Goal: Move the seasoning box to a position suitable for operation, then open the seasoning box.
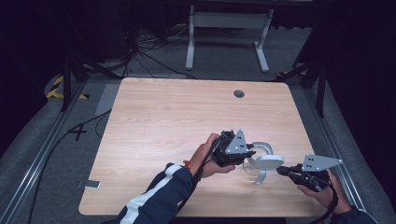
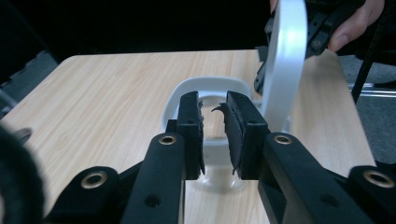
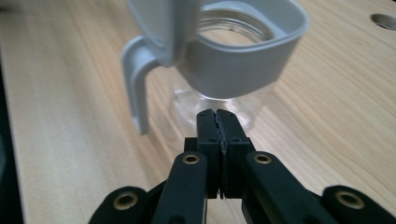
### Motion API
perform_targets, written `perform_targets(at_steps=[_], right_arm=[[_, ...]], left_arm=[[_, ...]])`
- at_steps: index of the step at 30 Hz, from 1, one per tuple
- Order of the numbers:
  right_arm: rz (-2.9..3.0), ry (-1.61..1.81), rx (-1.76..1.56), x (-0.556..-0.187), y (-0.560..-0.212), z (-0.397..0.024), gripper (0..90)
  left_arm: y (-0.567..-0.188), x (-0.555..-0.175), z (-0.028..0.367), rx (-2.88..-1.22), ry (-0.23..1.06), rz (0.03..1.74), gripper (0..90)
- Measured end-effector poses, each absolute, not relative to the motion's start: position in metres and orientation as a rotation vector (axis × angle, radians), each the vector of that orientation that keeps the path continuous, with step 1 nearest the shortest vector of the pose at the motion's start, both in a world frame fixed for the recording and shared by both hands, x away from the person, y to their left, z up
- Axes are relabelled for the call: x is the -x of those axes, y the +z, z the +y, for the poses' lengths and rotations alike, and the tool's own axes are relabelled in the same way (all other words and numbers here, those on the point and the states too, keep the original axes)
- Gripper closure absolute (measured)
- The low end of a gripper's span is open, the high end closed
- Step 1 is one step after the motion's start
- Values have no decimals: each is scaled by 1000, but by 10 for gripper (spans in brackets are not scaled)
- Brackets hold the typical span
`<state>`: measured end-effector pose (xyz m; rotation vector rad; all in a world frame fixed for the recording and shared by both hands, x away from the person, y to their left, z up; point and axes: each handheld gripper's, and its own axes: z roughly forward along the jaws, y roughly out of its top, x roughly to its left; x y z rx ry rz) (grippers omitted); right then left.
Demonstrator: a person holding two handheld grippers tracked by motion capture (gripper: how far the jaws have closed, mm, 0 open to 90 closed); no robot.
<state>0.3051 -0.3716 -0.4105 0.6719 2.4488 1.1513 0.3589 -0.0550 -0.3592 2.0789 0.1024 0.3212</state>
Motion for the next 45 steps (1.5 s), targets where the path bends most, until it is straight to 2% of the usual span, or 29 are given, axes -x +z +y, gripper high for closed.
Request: perform_targets(at_steps=[11, 18, 25, 29, 35, 41, 45], right_arm=[[2383, 1134, -749, -318, -412, -383, 856], [2344, 1133, -775, -317, -411, -388, 820], [2319, 1134, -784, -317, -409, -391, 776], [2308, 1126, -800, -317, -410, -393, 751], [2310, 1100, -813, -314, -415, -397, 699], [2316, 1075, -858, -311, -425, -406, 626], [2322, 1046, -907, -311, -435, -414, 566]], left_arm=[[-366, -368, 21, -2145, 443, 220, 665], [-386, -367, 71, -2235, 520, 349, 621], [-403, -360, 111, -2321, 579, 438, 526], [-416, -359, 142, -2352, 597, 528, 500], [-433, -359, 169, -2358, 581, 617, 437], [-449, -358, 193, -2339, 508, 698, 395], [-463, -356, 205, -2349, 456, 748, 325]])
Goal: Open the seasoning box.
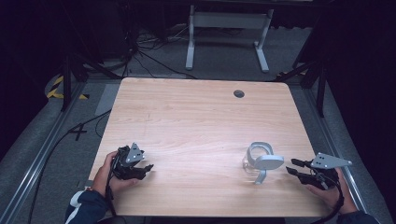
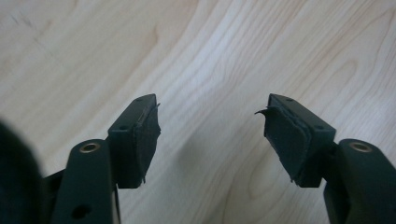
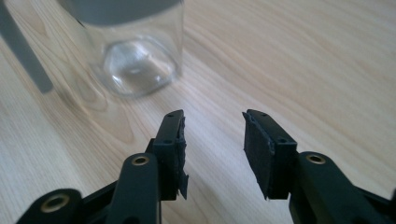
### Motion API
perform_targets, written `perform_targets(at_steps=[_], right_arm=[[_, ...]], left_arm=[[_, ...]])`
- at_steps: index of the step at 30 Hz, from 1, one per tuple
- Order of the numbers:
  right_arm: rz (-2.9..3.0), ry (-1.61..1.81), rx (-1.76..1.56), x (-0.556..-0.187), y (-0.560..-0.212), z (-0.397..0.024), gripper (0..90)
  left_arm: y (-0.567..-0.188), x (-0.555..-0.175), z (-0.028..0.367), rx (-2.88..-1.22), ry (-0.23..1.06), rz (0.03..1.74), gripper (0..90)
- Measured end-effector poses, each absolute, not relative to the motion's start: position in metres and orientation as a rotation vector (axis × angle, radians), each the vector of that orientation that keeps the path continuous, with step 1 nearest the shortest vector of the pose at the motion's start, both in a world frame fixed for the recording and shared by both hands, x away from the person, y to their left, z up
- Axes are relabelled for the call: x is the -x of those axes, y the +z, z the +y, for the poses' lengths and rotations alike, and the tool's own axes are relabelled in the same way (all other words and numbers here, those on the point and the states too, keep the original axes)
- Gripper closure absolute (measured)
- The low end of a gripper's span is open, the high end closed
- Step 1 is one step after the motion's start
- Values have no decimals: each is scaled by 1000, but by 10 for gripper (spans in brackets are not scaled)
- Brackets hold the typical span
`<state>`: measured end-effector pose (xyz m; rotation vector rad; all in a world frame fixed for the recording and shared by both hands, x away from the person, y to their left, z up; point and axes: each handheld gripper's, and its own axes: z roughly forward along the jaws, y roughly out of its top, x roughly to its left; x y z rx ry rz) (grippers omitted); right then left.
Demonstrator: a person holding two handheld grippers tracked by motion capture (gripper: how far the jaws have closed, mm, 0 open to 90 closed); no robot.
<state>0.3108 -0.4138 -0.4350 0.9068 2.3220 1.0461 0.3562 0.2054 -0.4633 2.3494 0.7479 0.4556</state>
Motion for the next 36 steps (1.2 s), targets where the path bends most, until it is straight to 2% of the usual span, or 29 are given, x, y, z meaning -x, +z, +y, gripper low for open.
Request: perform_targets(at_steps=[1, 7, 10, 12, 36], right_arm=[[2327, 1044, -919, -311, -438, -417, 539], [2371, 1033, -972, -312, -457, -428, 453], [2359, 1057, -1015, -309, -466, -435, 374], [2328, 1032, -1048, -307, -466, -436, 301], [2320, 1028, -1086, -307, -466, -436, 283]], left_arm=[[-467, -356, 208, -2345, 436, 760, 291], [-479, -355, 224, -2227, 324, 844, 213], [-481, -352, 226, -2212, 377, 843, 176], [-482, -352, 225, -2200, 354, 856, 172], [-481, -352, 223, -2208, 353, 896, 136]])
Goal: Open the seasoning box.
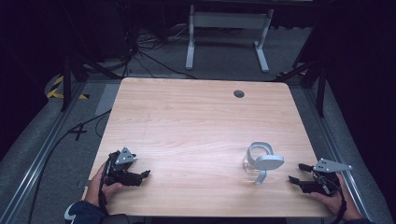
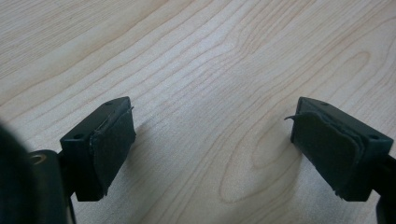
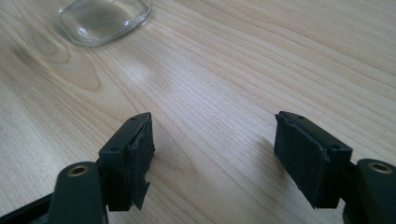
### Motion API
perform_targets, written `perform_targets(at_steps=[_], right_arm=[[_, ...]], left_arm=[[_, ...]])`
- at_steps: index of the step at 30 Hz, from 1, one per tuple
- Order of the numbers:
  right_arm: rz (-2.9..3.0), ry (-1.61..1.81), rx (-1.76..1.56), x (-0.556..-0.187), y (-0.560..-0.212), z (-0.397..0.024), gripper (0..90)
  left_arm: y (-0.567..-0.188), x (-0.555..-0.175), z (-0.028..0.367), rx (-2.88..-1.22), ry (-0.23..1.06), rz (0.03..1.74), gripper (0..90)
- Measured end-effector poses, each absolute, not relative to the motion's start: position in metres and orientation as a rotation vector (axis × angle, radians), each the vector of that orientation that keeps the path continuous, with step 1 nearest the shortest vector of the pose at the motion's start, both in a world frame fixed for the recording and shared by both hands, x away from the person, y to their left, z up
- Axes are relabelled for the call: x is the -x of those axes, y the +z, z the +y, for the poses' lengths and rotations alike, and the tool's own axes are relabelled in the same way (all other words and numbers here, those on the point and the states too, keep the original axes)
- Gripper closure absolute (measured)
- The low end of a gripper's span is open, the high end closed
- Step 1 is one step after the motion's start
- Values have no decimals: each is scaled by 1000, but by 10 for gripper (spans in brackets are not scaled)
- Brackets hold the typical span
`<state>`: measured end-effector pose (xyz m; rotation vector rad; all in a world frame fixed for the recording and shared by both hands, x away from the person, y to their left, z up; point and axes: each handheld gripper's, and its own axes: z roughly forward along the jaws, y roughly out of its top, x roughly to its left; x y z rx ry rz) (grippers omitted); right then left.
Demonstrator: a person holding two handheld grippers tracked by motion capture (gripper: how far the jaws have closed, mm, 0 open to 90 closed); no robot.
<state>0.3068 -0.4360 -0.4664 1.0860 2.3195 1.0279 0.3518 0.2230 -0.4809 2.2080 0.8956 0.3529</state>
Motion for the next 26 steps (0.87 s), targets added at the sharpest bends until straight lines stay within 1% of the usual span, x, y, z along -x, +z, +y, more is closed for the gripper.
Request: perform_targets(at_steps=[26], right_arm=[[2322, 1029, -1081, -307, -466, -436, 281]], left_arm=[[-481, -355, 221, -2212, 360, 924, 65]])
